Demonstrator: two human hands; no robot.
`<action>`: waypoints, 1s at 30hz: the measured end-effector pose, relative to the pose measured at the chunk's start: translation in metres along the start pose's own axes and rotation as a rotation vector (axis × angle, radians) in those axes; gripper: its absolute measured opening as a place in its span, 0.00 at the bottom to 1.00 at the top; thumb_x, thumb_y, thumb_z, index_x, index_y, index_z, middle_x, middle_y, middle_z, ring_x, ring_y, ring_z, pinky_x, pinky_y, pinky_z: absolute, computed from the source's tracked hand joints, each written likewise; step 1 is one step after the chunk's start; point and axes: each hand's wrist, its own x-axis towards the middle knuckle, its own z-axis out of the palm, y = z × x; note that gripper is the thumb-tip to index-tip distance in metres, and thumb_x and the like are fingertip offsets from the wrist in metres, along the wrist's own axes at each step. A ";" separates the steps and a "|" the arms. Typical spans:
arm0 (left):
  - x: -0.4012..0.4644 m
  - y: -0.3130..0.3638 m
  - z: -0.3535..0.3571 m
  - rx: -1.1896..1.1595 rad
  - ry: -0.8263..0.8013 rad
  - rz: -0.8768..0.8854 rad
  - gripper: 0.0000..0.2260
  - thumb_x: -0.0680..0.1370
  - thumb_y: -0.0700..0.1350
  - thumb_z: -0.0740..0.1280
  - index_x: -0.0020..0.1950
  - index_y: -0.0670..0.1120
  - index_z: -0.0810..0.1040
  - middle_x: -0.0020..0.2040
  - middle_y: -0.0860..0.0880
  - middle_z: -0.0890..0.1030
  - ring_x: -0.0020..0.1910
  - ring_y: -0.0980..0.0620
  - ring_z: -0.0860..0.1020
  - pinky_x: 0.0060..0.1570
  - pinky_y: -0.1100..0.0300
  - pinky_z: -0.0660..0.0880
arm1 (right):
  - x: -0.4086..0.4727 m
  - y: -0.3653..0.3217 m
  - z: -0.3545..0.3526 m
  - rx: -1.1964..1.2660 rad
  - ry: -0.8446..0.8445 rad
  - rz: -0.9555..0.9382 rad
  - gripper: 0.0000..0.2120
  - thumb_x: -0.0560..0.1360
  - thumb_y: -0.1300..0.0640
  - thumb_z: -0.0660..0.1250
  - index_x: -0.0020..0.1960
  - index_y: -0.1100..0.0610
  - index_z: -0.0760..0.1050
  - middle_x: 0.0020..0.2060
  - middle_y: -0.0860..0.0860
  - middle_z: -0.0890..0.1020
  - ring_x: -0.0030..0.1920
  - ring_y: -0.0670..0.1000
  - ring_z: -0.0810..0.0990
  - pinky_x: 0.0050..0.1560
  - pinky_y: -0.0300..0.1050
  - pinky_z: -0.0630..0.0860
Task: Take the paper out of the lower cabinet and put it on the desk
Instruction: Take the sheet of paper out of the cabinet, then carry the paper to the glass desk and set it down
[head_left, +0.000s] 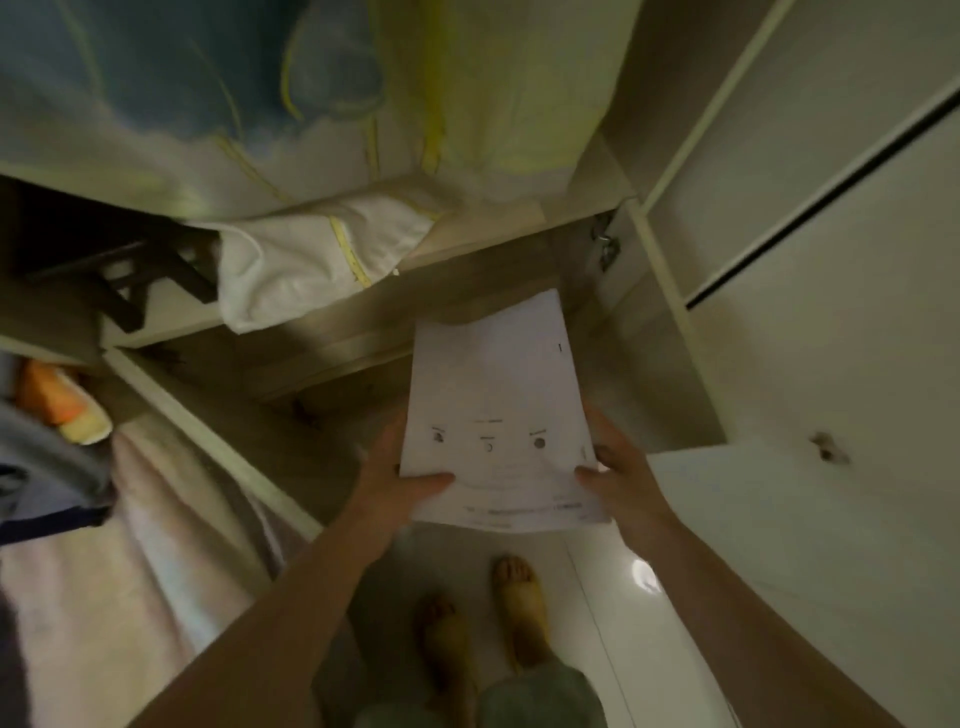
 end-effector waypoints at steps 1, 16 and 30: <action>-0.017 0.004 -0.003 0.014 -0.019 0.024 0.29 0.68 0.31 0.71 0.56 0.60 0.68 0.49 0.57 0.75 0.52 0.52 0.75 0.49 0.49 0.80 | -0.020 -0.005 -0.002 0.022 0.005 0.023 0.34 0.65 0.64 0.61 0.67 0.40 0.67 0.56 0.50 0.82 0.56 0.55 0.79 0.55 0.61 0.77; -0.208 0.109 -0.017 -0.008 -0.201 0.207 0.24 0.72 0.43 0.70 0.65 0.57 0.69 0.57 0.50 0.80 0.56 0.48 0.79 0.43 0.55 0.82 | -0.213 -0.105 -0.032 0.435 -0.058 -0.089 0.32 0.74 0.76 0.55 0.62 0.41 0.69 0.48 0.47 0.86 0.48 0.53 0.85 0.38 0.45 0.82; -0.392 0.128 0.107 0.203 -0.296 0.426 0.37 0.58 0.53 0.74 0.64 0.62 0.66 0.56 0.53 0.79 0.52 0.51 0.80 0.45 0.50 0.80 | -0.423 -0.070 -0.149 0.549 0.127 -0.240 0.35 0.61 0.67 0.64 0.65 0.47 0.66 0.52 0.57 0.84 0.52 0.61 0.82 0.44 0.52 0.81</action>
